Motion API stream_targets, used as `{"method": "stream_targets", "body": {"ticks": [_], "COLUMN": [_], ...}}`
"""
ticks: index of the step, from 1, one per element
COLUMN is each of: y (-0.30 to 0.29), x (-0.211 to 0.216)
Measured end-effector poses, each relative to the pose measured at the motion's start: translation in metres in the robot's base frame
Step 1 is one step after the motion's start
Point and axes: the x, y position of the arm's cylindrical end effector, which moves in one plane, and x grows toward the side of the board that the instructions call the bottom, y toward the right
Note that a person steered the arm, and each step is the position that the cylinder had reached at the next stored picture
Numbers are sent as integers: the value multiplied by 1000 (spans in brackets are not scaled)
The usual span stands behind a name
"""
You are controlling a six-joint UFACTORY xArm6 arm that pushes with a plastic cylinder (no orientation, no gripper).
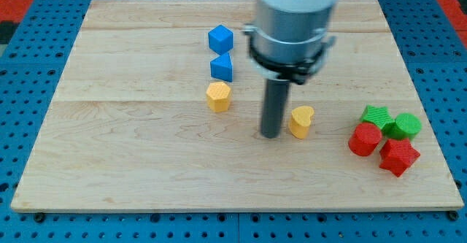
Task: Push the yellow heart towards the group of blocks
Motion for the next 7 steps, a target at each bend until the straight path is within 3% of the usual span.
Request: {"method": "stream_targets", "body": {"ticks": [3, 5, 7], "y": [41, 91, -19], "x": [-40, -5, -36]}}
